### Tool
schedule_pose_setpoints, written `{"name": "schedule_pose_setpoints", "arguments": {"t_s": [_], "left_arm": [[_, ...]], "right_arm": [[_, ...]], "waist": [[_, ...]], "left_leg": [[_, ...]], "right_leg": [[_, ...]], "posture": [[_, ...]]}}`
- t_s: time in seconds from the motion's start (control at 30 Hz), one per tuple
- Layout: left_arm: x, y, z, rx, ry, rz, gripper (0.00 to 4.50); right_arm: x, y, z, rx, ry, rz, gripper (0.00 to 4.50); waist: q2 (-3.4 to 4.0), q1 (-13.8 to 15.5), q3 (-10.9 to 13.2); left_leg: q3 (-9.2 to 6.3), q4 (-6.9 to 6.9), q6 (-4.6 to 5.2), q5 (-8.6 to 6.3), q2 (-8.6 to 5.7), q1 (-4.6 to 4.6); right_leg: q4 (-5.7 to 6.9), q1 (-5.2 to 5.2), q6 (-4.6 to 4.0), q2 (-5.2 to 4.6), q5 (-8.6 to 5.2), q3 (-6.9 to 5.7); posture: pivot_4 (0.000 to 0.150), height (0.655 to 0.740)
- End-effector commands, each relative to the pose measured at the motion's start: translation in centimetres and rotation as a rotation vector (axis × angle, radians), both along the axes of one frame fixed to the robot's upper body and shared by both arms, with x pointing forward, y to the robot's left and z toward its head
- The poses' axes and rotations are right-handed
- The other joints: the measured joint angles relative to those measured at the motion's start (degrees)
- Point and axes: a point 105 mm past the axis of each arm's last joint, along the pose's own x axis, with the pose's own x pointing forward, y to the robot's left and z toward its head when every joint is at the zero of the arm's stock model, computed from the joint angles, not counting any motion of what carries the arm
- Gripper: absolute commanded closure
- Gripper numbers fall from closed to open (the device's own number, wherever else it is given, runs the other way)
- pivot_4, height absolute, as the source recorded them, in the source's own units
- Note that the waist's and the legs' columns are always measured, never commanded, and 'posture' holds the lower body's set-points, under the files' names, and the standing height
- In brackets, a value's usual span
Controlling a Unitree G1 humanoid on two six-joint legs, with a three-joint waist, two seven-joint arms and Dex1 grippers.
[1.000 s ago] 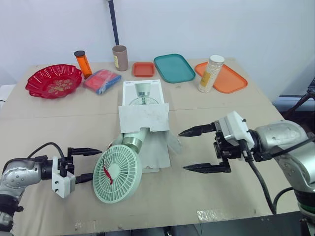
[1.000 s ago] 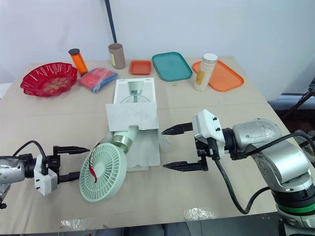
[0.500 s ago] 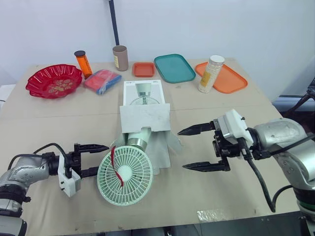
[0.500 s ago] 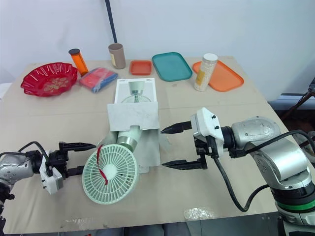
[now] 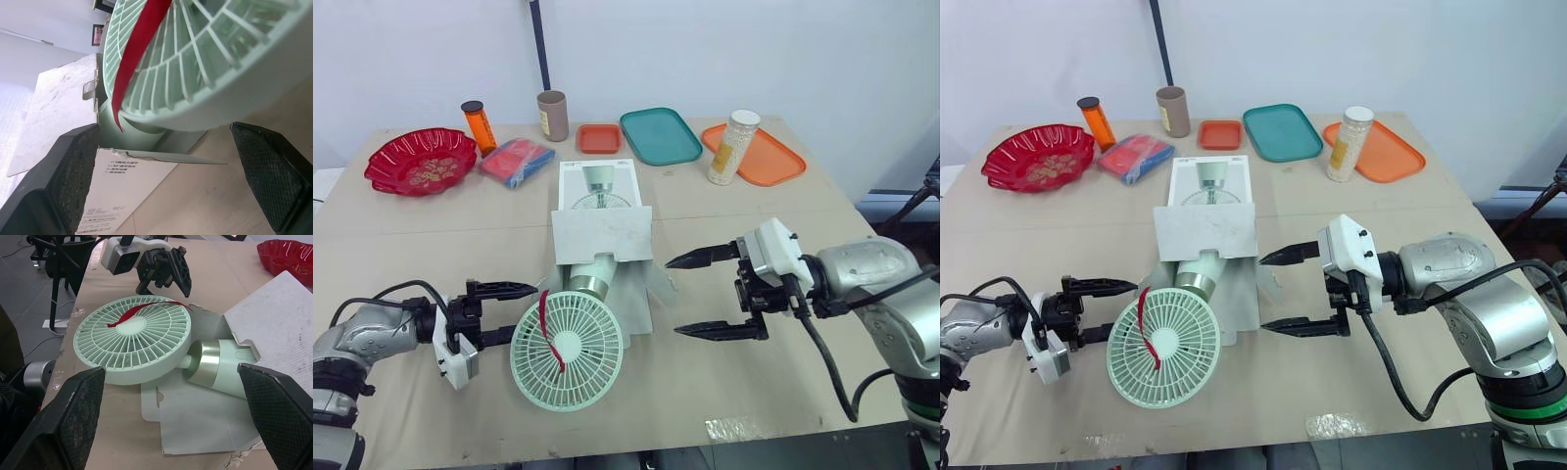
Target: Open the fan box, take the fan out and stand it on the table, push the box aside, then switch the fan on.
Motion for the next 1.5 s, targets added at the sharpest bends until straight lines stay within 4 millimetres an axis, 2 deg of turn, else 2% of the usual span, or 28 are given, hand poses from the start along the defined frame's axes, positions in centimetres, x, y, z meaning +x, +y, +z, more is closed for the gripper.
{"name": "schedule_pose_setpoints", "arguments": {"t_s": [0.03, 0.37, 0.77, 0.97, 1.17, 1.27, 1.4, 1.5], "left_arm": [[-0.3, -0.3, 1.0, 0.010, -0.045, -0.048, 0.00], [-0.4, -2.3, 0.4, 0.041, -0.087, -0.128, 0.00], [0.8, -3.0, 1.1, 0.041, -0.178, -0.142, 0.00], [0.4, -3.8, 1.3, 0.006, -0.211, -0.179, 0.00], [0.0, -3.7, 0.9, 0.008, -0.212, -0.195, 0.00], [-0.2, -3.7, 0.9, 0.000, -0.214, -0.201, 0.76], [-0.4, -3.9, 0.9, -0.011, -0.218, -0.209, 2.10], [-0.4, -3.9, 0.8, -0.011, -0.216, -0.211, 2.19]], "right_arm": [[-0.2, 0.3, 0.7, 0.007, -0.050, 0.021, 0.08], [-0.2, 0.3, 0.8, -0.003, -0.064, 0.013, 0.08], [-0.1, 0.4, 0.7, -0.002, -0.073, 0.010, 0.08], [0.1, 0.4, 0.7, -0.003, -0.078, 0.006, 0.08], [0.2, 0.5, 0.8, -0.003, -0.082, 0.003, 0.08], [0.3, 0.5, 0.8, -0.004, -0.084, 0.001, 0.00], [0.3, 0.5, 0.8, -0.007, -0.084, 0.001, 0.00], [0.3, 0.5, 0.7, -0.010, -0.083, 0.001, 0.00]], "waist": [[0.00, 0.02, 0.00], [-0.02, 0.02, -0.02], [-0.08, 0.07, -0.06], [-0.08, 0.06, -0.07], [-0.09, 0.06, -0.08], [-0.10, 0.06, -0.08], [-0.11, 0.06, -0.09], [-0.11, 0.06, -0.16]], "left_leg": [[0.00, 0.00, 0.00, 0.00, 0.00, 0.00], [0.00, 0.04, 0.00, 0.00, 0.00, 0.00], [0.00, 0.13, 0.02, -0.01, -0.02, -0.01], [0.00, 0.15, 0.02, -0.01, -0.02, -0.02], [0.00, 0.16, 0.03, -0.01, -0.03, -0.02], [0.00, 0.16, 0.03, -0.01, -0.03, -0.02], [0.00, 0.16, 0.03, -0.02, -0.03, -0.02], [0.00, 0.17, 0.03, -0.02, -0.03, -0.02]], "right_leg": [[0.01, 0.00, 0.00, 0.00, 0.00, 0.00], [0.02, 0.00, 0.00, 0.01, 0.00, 0.00], [0.06, 0.04, 0.01, 0.00, 0.01, -0.01], [0.08, 0.04, 0.01, -0.01, 0.01, -0.01], [0.10, 0.03, 0.02, -0.02, 0.01, -0.01], [0.10, 0.04, 0.02, -0.02, 0.01, -0.01], [0.11, 0.03, 0.02, -0.03, 0.01, -0.01], [0.12, 0.04, 0.02, -0.03, 0.01, -0.01]], "posture": [[0.150, 0.7255], [0.150, 0.7255], [0.150, 0.7255], [0.150, 0.7255], [0.150, 0.7255], [0.150, 0.7255], [0.150, 0.7255], [0.150, 0.7255]]}}
